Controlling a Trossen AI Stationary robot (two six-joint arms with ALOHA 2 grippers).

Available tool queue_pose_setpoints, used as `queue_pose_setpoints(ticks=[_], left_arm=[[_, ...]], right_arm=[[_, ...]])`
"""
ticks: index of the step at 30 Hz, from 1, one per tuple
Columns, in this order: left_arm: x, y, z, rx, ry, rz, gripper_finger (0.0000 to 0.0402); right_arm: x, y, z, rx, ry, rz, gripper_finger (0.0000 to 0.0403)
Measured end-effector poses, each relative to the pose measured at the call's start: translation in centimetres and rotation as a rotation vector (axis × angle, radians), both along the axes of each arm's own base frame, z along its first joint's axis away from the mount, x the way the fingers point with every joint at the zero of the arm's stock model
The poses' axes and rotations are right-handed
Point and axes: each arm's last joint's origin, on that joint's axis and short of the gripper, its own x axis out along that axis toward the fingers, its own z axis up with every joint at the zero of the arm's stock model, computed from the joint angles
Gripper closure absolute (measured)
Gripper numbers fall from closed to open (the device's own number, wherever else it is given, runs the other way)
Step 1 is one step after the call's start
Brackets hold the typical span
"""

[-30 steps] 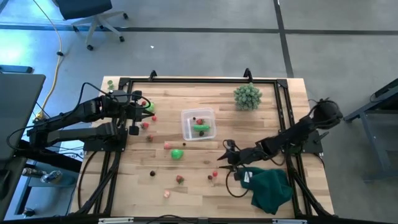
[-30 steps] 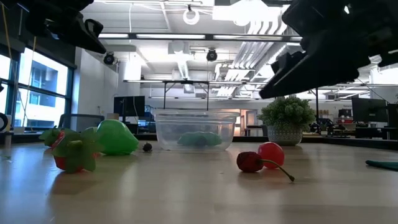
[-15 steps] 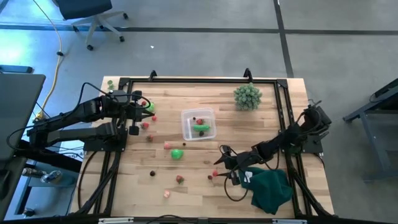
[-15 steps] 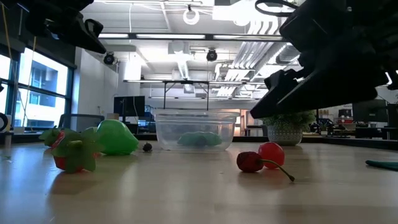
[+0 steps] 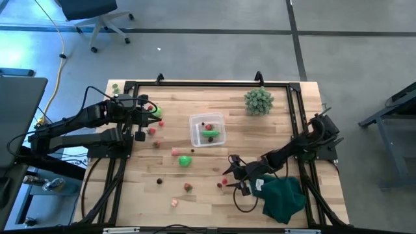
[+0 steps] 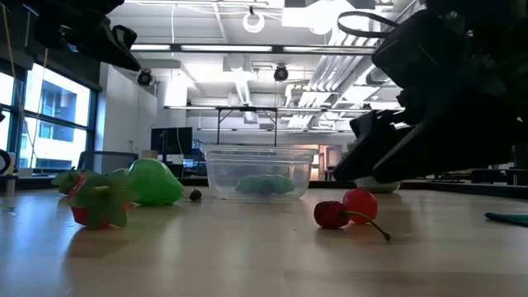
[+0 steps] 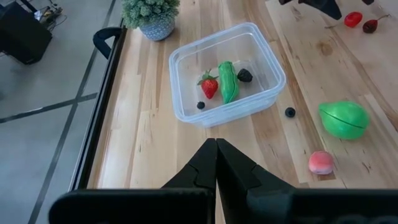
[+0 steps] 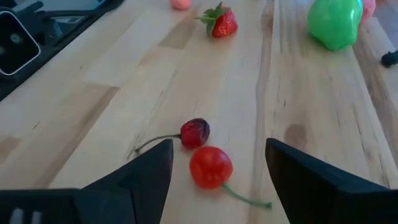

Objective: Pick and placing Produce into tupperware
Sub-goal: Put the cherry into the transparent bin

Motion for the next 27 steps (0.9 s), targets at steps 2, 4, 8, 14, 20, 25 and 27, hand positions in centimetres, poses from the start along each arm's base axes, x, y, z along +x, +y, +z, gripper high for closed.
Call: queue_pose_setpoints(ticks=[2, 4, 8, 14, 20, 25, 27], left_arm=[[0.0, 0.0, 0.0, 0.000, 0.000, 0.000, 0.0401], [0.0, 0.0, 0.0, 0.000, 0.000, 0.000, 0.0401], [0.0, 0.0, 0.0, 0.000, 0.000, 0.000, 0.0401], [0.0, 0.0, 0.0, 0.000, 0.000, 0.000, 0.0401], [0.0, 0.0, 0.0, 0.000, 0.000, 0.000, 0.0401], [0.0, 0.0, 0.0, 0.000, 0.000, 0.000, 0.0401], [0.0, 0.0, 0.0, 0.000, 0.000, 0.000, 0.0401]], right_arm=[[0.3, 0.2, -0.1, -0.005, -0.001, 0.012, 0.0155], [0.6, 0.4, -0.3, -0.005, 0.004, 0.022, 0.0155], [0.9, 0.5, -0.7, -0.013, 0.030, 0.024, 0.0155], [0.9, 0.5, -0.8, -0.020, 0.030, 0.011, 0.0155], [0.8, 0.4, -0.9, -0.024, 0.044, -0.002, 0.0155], [1.3, 0.7, -1.4, -0.026, 0.062, -0.003, 0.0155], [1.4, 0.8, -1.5, -0.029, 0.072, 0.001, 0.0155]])
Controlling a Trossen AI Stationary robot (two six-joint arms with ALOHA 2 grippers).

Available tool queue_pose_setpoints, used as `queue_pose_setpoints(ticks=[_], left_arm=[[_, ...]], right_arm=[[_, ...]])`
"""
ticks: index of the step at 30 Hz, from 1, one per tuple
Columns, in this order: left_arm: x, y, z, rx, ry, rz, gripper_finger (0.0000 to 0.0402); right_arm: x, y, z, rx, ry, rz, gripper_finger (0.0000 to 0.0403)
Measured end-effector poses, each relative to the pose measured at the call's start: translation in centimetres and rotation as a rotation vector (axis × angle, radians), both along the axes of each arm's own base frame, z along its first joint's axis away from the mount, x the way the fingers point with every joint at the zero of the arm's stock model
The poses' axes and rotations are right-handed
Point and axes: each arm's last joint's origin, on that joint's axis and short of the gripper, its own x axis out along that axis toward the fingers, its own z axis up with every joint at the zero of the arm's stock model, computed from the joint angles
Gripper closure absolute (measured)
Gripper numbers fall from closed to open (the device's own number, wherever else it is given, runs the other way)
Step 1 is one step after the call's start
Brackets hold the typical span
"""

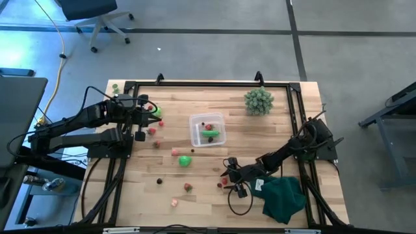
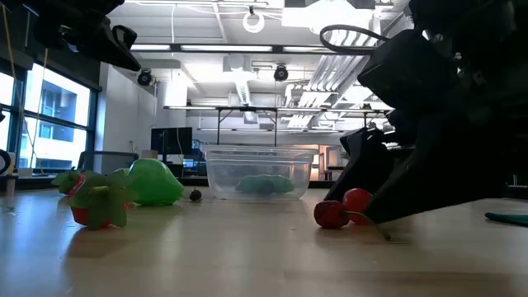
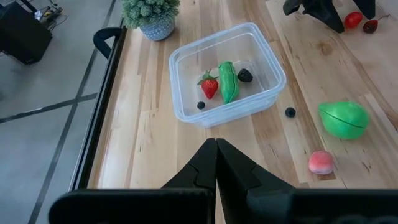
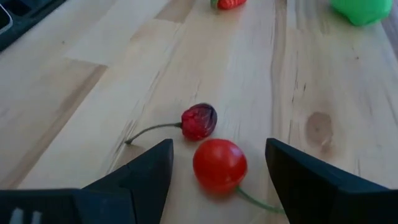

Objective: Pick and placing Produce into tupperware
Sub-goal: Put the cherry into the transparent bin

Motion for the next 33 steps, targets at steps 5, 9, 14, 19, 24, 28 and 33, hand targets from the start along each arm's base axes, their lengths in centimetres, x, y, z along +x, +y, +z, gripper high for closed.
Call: queue_pose_setpoints(ticks=[5, 9, 14, 19, 24, 28, 33], left_arm=[[0.00, 0.00, 0.00, 0.000, 0.000, 0.000, 0.0401], [0.00, 0.00, 0.00, 0.000, 0.000, 0.000, 0.0401], [0.00, 0.00, 0.00, 0.000, 0.000, 0.000, 0.0401], [0.00, 0.00, 0.00, 0.000, 0.000, 0.000, 0.0401], [0.00, 0.00, 0.01, 0.000, 0.000, 0.000, 0.0401], [0.00, 0.00, 0.00, 0.000, 0.000, 0.000, 0.0401], [0.00, 0.00, 0.00, 0.001, 0.000, 0.000, 0.0401]], right_arm=[[-0.15, 0.22, -0.10, -0.015, 0.006, -0.010, 0.0155], [-0.31, 0.42, -0.17, -0.031, 0.009, -0.033, 0.0155], [-0.35, 0.38, -0.24, -0.016, 0.024, -0.055, 0.0157], [-0.37, 0.36, -0.26, -0.012, 0.031, -0.064, 0.0177], [-0.39, 0.35, -0.28, -0.012, 0.034, -0.065, 0.0199], [-0.41, 0.34, -0.31, -0.014, 0.037, -0.066, 0.0211], [-0.42, 0.33, -0.33, -0.016, 0.039, -0.068, 0.0228]])
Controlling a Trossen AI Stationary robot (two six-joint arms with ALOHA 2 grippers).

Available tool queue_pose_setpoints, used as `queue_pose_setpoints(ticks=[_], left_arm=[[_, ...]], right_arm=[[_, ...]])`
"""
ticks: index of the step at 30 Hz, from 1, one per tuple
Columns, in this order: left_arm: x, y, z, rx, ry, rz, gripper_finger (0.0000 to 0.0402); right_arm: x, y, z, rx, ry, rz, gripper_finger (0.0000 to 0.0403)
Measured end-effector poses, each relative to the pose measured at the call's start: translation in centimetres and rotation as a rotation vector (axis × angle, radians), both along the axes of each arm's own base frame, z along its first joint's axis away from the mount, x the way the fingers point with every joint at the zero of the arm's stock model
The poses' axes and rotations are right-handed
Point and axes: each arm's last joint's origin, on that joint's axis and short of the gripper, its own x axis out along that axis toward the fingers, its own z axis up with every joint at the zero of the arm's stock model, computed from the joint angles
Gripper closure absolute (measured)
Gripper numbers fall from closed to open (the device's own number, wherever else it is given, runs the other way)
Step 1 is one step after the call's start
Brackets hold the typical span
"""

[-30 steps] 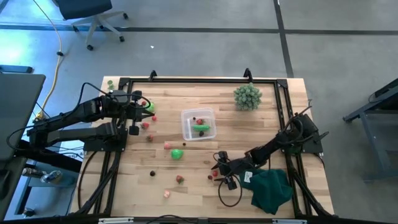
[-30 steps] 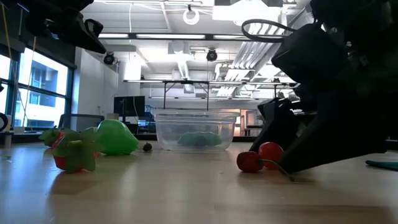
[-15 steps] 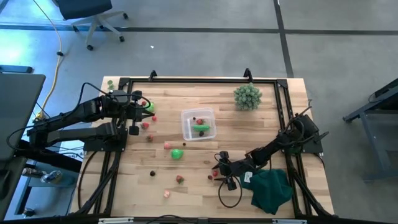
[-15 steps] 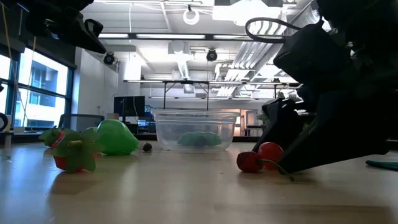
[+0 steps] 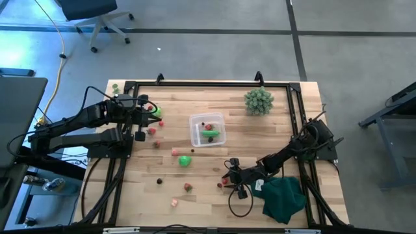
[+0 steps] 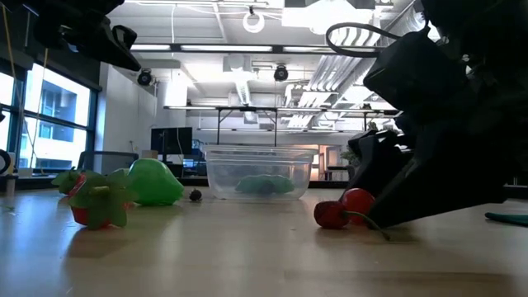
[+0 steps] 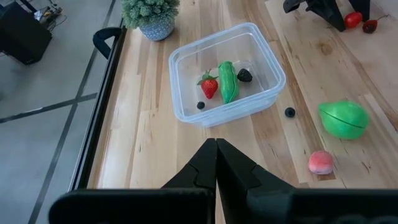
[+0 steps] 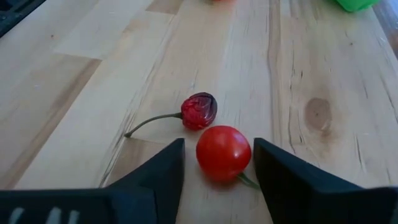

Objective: Pick and placing Produce into tupperware
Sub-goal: Put the cherry into the transparent bin

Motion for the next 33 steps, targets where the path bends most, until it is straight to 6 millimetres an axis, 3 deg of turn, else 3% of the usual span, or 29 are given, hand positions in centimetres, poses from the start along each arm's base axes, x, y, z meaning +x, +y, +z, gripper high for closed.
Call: queue_pose_setpoints(ticks=[13, 33], left_arm=[[0.00, 0.00, 0.00, 0.000, 0.000, 0.000, 0.0401], [0.00, 0.00, 0.00, 0.000, 0.000, 0.000, 0.0401]], right_arm=[[-0.03, -0.03, -0.04, -0.003, 0.002, -0.001, 0.0265], [0.02, -0.05, 0.00, 0.014, -0.007, -0.026, 0.0270]])
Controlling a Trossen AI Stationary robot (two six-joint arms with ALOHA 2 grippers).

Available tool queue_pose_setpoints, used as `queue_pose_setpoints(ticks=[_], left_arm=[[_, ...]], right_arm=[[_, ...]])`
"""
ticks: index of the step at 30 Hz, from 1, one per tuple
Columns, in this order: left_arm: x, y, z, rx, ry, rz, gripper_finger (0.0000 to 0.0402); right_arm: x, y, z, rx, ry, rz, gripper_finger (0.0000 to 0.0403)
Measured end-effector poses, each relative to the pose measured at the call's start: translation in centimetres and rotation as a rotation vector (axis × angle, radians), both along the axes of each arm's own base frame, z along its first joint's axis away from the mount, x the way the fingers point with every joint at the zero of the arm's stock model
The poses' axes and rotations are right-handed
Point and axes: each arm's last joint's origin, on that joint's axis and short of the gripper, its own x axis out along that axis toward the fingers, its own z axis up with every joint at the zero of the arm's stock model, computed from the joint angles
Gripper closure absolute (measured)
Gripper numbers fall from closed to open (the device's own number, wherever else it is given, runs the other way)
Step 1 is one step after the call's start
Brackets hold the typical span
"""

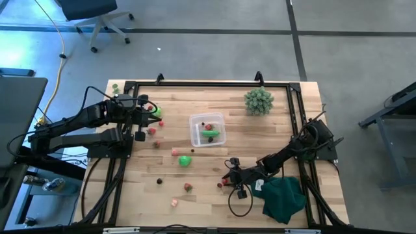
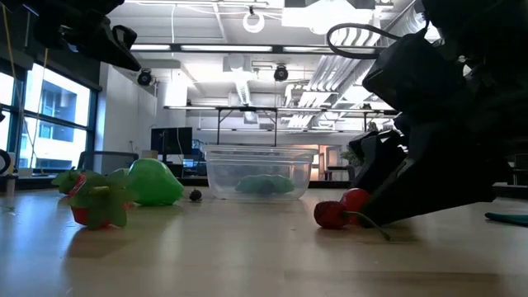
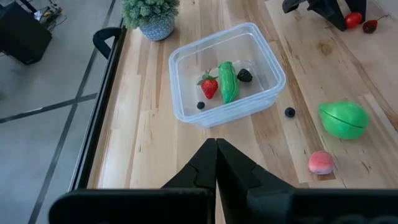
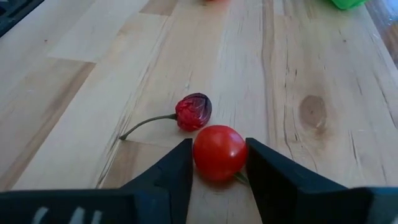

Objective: Pick and placing Produce into tupperware
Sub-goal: Put the cherry into the transparent bin

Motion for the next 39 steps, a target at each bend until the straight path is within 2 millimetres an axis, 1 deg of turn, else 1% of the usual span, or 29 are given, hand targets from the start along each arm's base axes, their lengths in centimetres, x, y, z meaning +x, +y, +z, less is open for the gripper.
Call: queue_pose_setpoints(ticks=[7, 18, 23, 28, 32, 35, 39], left_arm=[[0.0, 0.0, 0.0, 0.000, 0.000, 0.000, 0.0401], [0.0, 0.0, 0.0, 0.000, 0.000, 0.000, 0.0401], [0.0, 0.0, 0.0, 0.000, 0.000, 0.000, 0.0401], [0.0, 0.0, 0.0, 0.000, 0.000, 0.000, 0.0401], [0.0, 0.0, 0.0, 0.000, 0.000, 0.001, 0.0401], [0.0, 0.0, 0.0, 0.000, -0.001, 0.000, 0.0401], [0.0, 0.0, 0.0, 0.000, -0.001, 0.000, 0.0401]], right_arm=[[0.0, 0.0, 0.0, 0.000, -0.001, -0.001, 0.0291], [0.0, 0.0, 0.1, -0.002, -0.010, 0.003, 0.0293], [0.0, -0.1, 0.6, -0.012, -0.029, -0.022, 0.0294], [0.2, -0.1, 1.9, -0.041, -0.097, -0.030, 0.0294], [0.4, -0.3, 3.7, -0.061, -0.183, -0.055, 0.0294], [0.4, -0.7, 5.6, -0.109, -0.270, -0.112, 0.0294], [0.9, -1.8, 8.8, -0.207, -0.381, -0.188, 0.0294]])
